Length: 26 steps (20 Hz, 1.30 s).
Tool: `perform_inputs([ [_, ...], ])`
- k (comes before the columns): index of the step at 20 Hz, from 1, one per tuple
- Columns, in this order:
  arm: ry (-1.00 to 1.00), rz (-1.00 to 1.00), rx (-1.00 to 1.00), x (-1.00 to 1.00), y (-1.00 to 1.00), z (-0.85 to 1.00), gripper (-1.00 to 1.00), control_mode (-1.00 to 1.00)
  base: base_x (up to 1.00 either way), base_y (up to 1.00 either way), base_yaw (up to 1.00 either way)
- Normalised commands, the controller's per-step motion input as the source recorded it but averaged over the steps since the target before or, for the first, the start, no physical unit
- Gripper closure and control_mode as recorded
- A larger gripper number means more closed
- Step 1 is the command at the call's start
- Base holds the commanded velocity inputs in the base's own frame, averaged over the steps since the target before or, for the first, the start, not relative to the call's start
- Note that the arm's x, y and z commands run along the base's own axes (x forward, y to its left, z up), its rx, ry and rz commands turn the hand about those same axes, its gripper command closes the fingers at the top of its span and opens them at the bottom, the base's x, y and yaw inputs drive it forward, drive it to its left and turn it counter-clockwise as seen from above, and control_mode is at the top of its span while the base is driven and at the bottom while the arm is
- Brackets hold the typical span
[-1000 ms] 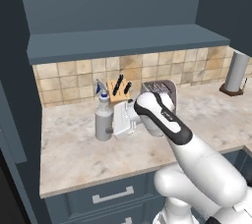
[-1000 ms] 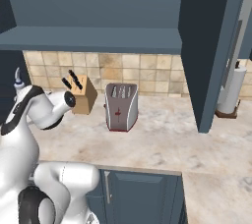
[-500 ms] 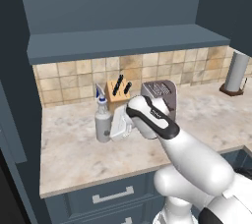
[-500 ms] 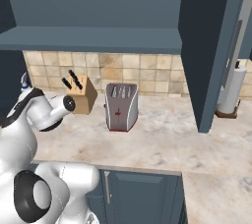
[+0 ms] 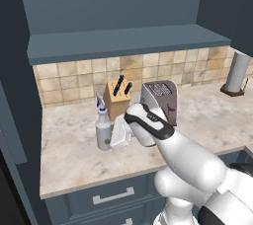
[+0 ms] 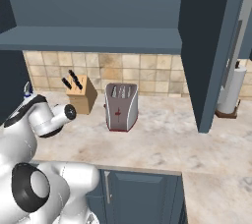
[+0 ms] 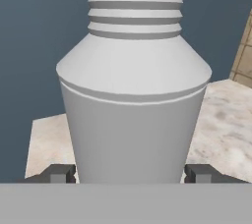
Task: Move the cutting board and knife to the sink. Then move spray from the cabinet to the counter.
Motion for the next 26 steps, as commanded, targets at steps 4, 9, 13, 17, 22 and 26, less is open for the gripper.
perform_inputs([
  [4, 0.00, 0.00, 0.00, 0.04, 0.00, -0.48, 1.00, -1.00, 0.00, 0.00, 0.00],
  [9, 0.00, 0.00, 0.00, 0.02, 0.00, -0.33, 1.00, -1.00, 0.00, 0.00, 0.00],
  [13, 0.00, 0.00, 0.00, 0.03, 0.00, -0.29, 1.00, -1.00, 0.00, 0.00, 0.00],
  [17, 0.00, 0.00, 0.00, 0.02, 0.00, -0.25, 1.00, -1.00, 0.00, 0.00, 0.00],
  [22, 0.00, 0.00, 0.00, 0.00, 0.00, -0.23, 1.00, -1.00, 0.00, 0.00, 0.00],
  [26, 0.00, 0.00, 0.00, 0.00, 0.00, -0.25, 1.00, -1.00, 0.00, 0.00, 0.00],
])
